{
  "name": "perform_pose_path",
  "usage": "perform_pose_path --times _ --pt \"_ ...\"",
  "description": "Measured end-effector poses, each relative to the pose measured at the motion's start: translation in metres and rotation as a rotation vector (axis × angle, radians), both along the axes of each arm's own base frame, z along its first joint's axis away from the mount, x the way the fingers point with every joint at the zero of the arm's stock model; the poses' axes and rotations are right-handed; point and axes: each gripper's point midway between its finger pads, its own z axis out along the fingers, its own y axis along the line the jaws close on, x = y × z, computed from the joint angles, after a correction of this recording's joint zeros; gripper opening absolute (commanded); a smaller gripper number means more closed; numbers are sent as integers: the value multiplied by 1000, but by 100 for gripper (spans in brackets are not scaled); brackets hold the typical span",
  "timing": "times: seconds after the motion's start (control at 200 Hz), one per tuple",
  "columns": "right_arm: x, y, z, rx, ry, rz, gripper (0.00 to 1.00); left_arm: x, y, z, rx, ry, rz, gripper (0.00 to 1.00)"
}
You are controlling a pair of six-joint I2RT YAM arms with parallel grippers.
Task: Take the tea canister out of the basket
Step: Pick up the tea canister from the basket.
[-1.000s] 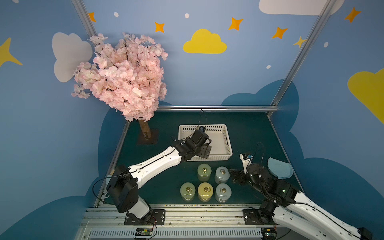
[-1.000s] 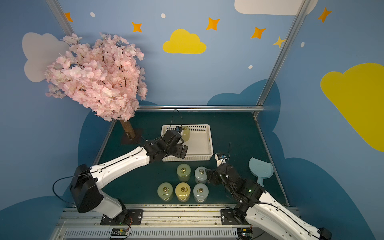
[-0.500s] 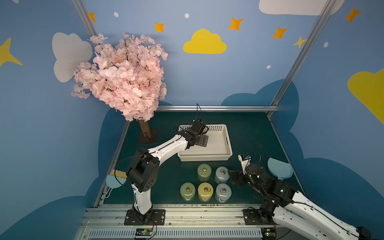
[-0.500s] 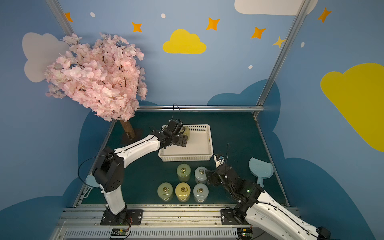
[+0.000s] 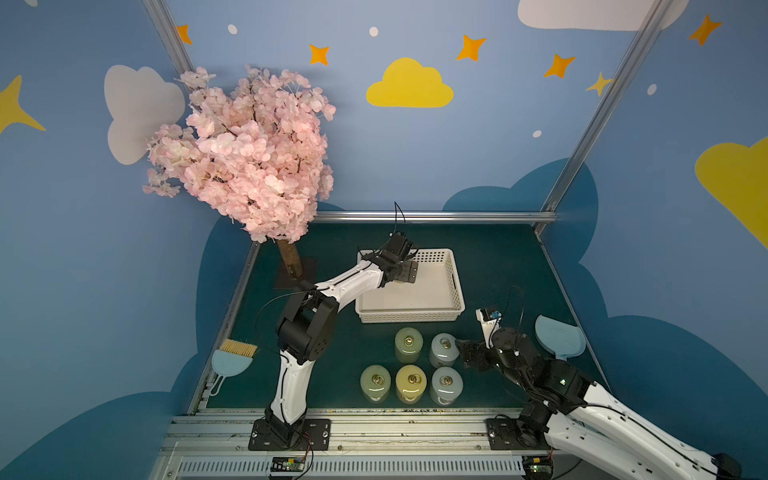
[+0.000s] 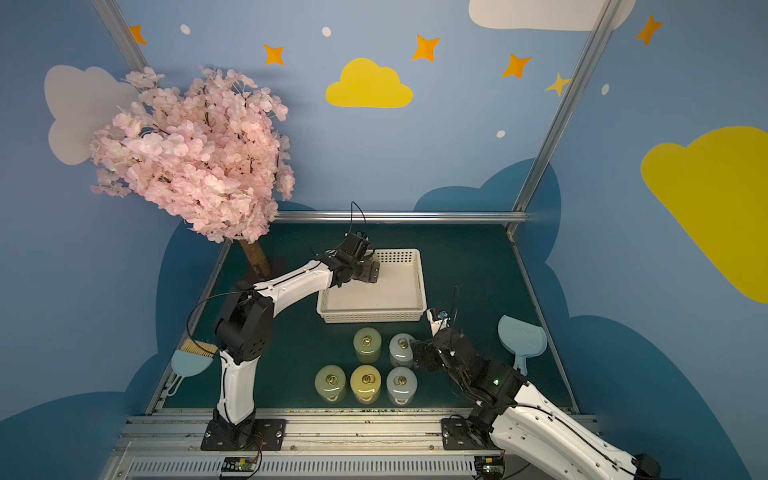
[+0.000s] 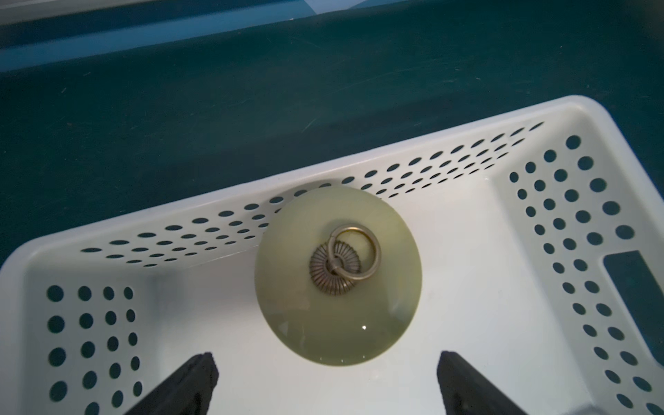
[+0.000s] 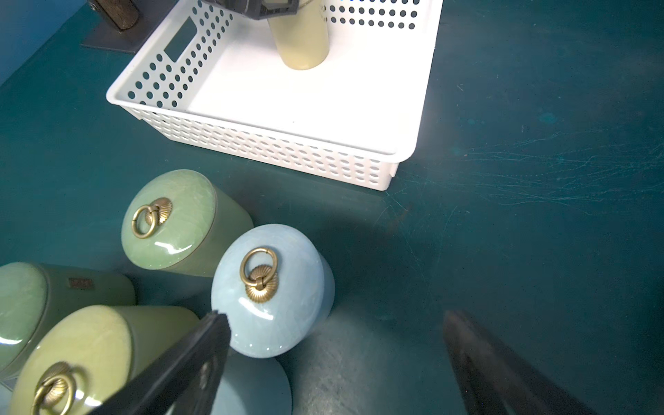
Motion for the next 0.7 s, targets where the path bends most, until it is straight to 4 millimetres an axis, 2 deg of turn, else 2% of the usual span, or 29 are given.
perform_pose_path --times 0.385,0.701 --pt "2 -1 -2 -3 1 -9 99 20 -8 -10 -2 -11 2 100" --pt "4 -1 -4 4 4 -13 99 36 -17 -27 11 -2 -3 100"
